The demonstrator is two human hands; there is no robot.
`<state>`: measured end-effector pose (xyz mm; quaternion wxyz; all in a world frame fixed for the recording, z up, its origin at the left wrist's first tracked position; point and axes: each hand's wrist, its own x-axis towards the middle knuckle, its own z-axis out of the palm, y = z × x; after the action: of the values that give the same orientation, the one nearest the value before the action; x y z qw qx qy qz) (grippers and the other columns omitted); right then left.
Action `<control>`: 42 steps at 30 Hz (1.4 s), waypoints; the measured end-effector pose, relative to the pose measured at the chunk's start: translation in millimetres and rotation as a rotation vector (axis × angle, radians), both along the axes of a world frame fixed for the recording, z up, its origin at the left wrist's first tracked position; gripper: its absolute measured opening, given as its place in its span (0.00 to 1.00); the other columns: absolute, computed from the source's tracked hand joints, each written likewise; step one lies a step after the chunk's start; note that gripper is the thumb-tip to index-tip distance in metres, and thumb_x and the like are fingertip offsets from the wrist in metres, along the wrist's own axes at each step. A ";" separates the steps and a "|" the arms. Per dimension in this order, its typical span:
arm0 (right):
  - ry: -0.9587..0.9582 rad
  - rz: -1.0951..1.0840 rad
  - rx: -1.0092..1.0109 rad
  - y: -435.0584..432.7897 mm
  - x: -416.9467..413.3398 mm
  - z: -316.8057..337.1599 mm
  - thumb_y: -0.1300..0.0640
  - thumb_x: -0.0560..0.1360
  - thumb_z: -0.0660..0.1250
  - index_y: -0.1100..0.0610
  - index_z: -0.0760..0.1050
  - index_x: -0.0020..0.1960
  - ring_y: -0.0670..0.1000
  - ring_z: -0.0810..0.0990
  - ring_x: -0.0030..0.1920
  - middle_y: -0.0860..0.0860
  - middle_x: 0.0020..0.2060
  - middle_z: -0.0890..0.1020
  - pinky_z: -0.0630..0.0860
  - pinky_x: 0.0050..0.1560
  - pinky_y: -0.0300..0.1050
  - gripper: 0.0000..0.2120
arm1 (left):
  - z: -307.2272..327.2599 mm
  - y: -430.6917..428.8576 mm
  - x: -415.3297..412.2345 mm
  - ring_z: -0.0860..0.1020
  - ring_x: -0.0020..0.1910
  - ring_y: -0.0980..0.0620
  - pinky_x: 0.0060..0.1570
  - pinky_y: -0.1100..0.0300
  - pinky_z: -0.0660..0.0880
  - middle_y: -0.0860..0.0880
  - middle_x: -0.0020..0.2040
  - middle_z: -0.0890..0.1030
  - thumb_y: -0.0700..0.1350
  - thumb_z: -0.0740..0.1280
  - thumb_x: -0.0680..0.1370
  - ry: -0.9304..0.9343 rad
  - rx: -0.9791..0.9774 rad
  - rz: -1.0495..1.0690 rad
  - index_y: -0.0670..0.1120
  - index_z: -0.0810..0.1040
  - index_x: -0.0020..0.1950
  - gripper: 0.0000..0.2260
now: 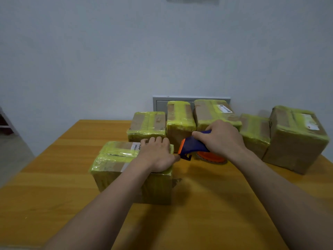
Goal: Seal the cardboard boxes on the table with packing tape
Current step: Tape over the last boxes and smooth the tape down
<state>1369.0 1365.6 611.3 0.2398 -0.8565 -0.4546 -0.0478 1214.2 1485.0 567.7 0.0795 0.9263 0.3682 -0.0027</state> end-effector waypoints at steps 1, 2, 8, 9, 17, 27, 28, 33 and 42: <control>0.003 -0.015 0.036 -1.6 0.5 0.7 0.37 0.75 0.67 0.53 0.72 0.27 0.50 0.72 0.29 0.48 0.24 0.72 0.62 0.28 0.41 0.25 | 0.4 -0.1 -0.4 0.69 0.68 0.43 0.72 0.41 0.60 0.45 0.67 0.73 0.63 0.58 0.82 -0.007 0.001 0.007 0.47 0.70 0.67 0.23; 0.019 -0.030 0.076 -3.1 1.0 1.5 0.36 0.75 0.67 0.54 0.73 0.27 0.51 0.72 0.30 0.49 0.24 0.72 0.62 0.28 0.42 0.26 | 0.8 -0.2 -0.4 0.69 0.69 0.43 0.72 0.41 0.60 0.45 0.67 0.73 0.62 0.57 0.83 -0.010 -0.002 0.017 0.47 0.70 0.67 0.22; 0.279 -0.049 0.388 -3.3 -2.3 -0.5 0.39 0.78 0.66 0.53 0.77 0.29 0.51 0.74 0.30 0.48 0.25 0.75 0.63 0.30 0.43 0.25 | 8.3 -6.0 -12.9 0.72 0.68 0.46 0.75 0.42 0.63 0.49 0.68 0.76 0.66 0.58 0.82 -0.348 -0.028 0.050 0.50 0.72 0.71 0.26; 0.305 -0.045 0.426 -1.3 -4.2 -1.9 0.39 0.78 0.65 0.54 0.80 0.33 0.50 0.75 0.31 0.47 0.27 0.76 0.64 0.30 0.41 0.23 | 11.4 -7.5 -20.8 0.74 0.66 0.48 0.72 0.44 0.67 0.51 0.66 0.77 0.65 0.60 0.82 -0.431 0.022 0.042 0.52 0.74 0.70 0.23; 0.846 0.065 0.816 30.1 -57.5 -6.2 0.40 0.80 0.63 0.54 0.81 0.53 0.46 0.84 0.43 0.49 0.43 0.86 0.74 0.32 0.32 0.18 | 2.1 14.7 -67.0 0.56 0.81 0.36 0.77 0.32 0.53 0.41 0.82 0.60 0.78 0.46 0.75 -0.085 0.089 0.382 0.56 0.56 0.83 0.42; 1.120 0.051 0.964 82.4 -107.0 -22.6 0.39 0.80 0.61 0.56 0.82 0.56 0.38 0.82 0.38 0.48 0.42 0.87 0.74 0.34 0.29 0.22 | 7.9 46.1 -67.1 0.62 0.76 0.38 0.71 0.33 0.57 0.45 0.77 0.69 0.82 0.41 0.70 0.179 0.063 0.228 0.57 0.68 0.76 0.45; 1.131 0.036 0.963 83.9 -107.5 -26.5 0.38 0.80 0.61 0.56 0.82 0.56 0.38 0.83 0.38 0.48 0.43 0.87 0.74 0.34 0.29 0.23 | 9.5 55.9 -71.8 0.67 0.73 0.41 0.70 0.36 0.60 0.46 0.72 0.73 0.82 0.42 0.70 0.165 0.064 0.176 0.56 0.73 0.71 0.43; 1.135 0.022 0.983 85.6 -105.5 -34.8 0.37 0.78 0.61 0.52 0.81 0.56 0.40 0.85 0.44 0.46 0.43 0.87 0.76 0.36 0.31 0.21 | 0.5 86.1 -83.8 0.75 0.48 0.50 0.50 0.50 0.70 0.53 0.43 0.78 0.75 0.44 0.78 -0.008 0.045 0.093 0.55 0.73 0.42 0.29; 1.028 0.124 0.915 86.7 -110.9 -33.9 0.36 0.76 0.61 0.51 0.80 0.55 0.40 0.84 0.43 0.47 0.44 0.86 0.75 0.35 0.29 0.21 | -2.0 97.0 -101.0 0.77 0.51 0.48 0.47 0.51 0.74 0.52 0.52 0.76 0.67 0.64 0.79 -0.459 0.093 0.289 0.54 0.73 0.55 0.17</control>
<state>1258.1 1452.3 577.4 0.7646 -0.5553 -0.2655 0.1913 1113.1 1582.0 565.6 0.1180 0.8433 0.4686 0.2354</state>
